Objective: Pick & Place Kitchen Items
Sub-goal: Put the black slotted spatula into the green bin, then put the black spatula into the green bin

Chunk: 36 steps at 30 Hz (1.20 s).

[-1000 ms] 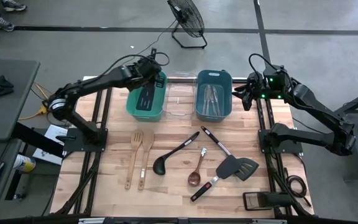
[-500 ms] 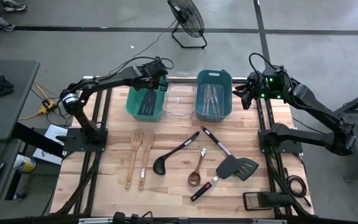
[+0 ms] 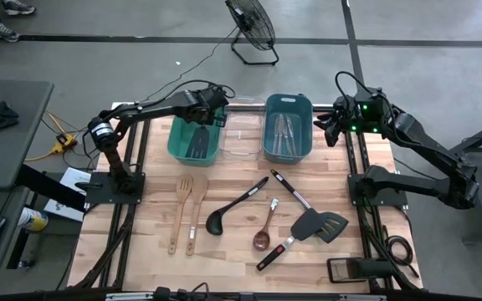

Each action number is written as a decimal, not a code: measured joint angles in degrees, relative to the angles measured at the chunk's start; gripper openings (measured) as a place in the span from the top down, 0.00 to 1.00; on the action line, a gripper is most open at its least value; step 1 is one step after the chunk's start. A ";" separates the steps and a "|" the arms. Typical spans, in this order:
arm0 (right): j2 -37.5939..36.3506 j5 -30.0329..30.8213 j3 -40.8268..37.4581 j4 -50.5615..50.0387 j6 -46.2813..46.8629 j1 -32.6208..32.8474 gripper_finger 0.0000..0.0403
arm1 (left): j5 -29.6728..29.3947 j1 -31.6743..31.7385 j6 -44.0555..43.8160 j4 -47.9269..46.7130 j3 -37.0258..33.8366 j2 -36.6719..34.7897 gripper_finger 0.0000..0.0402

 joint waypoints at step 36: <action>0.00 -0.13 0.00 -0.05 -5.09 0.02 0.72 | 1.14 -0.03 -4.43 -1.56 0.00 -2.40 0.60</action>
